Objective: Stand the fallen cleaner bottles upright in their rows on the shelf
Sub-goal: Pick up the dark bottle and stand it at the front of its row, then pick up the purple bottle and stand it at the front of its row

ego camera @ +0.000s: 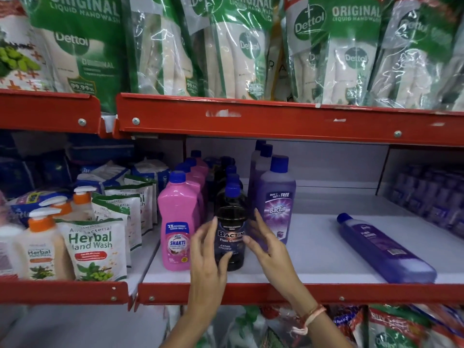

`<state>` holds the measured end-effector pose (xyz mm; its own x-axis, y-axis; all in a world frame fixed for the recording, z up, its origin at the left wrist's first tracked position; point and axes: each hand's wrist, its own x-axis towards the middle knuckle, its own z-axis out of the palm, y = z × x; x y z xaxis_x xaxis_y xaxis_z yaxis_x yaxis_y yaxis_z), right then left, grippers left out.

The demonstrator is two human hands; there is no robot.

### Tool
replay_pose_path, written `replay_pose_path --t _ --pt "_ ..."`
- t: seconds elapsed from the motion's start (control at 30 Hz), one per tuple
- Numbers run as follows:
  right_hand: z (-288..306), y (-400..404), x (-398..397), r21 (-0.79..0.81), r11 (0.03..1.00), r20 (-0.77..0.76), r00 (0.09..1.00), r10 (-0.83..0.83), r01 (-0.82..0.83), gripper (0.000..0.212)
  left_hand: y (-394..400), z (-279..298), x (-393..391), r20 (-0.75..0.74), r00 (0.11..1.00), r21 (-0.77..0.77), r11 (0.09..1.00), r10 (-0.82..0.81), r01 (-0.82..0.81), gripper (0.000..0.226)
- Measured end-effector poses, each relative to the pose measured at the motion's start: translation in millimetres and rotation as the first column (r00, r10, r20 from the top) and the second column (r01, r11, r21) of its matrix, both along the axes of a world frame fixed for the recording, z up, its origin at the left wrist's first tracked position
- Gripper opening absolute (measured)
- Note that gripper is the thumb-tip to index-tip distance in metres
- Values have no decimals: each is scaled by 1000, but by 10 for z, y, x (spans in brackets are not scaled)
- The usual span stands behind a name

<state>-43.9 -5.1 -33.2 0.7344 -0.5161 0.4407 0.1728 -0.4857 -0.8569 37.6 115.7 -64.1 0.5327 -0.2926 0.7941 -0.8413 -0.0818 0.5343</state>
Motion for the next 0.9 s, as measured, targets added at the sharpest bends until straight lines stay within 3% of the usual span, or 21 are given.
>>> replay_pose_path --t 0.13,0.27,0.4,0.47,0.53,0.63,0.7,0.8,0.9 --pt "86 -284 -375 -65 995 -25 996 -82 80 55 -290 39 -298 88 990 -24 993 -111 113 49" --pt "195 -830 -799 -231 931 -81 948 -307 282 38 -895 145 -629 -68 964 138 955 -257 264 37" --pt "150 -1638 -1274 -361 731 -179 726 -664 579 30 -1607 161 -957 -206 924 242 899 -321 366 40" --pt "111 -2020 -1478 -427 660 -287 599 -747 618 32 -1963 151 -1106 -281 907 308 865 -314 395 42" --pt "96 -2285 -1613 -455 663 -417 515 -749 595 36 -2258 144 -1240 -357 888 374 827 -289 419 44" --pt "83 -2567 -1720 -274 748 -534 552 -641 605 38 -2656 134 -1406 -488 836 362 813 -253 457 46" --pt "85 -2678 -1732 -147 781 -559 601 -572 607 30 -2849 124 -1454 -623 755 319 814 -206 486 50" --pt "-2 -2773 -1694 50 763 -501 677 -539 645 39 -3022 110 -1504 -799 582 201 843 -155 500 50" --pt "-208 -2922 -1635 170 781 -422 760 -493 601 50 -3085 128 -1568 -866 465 63 882 -184 466 48"
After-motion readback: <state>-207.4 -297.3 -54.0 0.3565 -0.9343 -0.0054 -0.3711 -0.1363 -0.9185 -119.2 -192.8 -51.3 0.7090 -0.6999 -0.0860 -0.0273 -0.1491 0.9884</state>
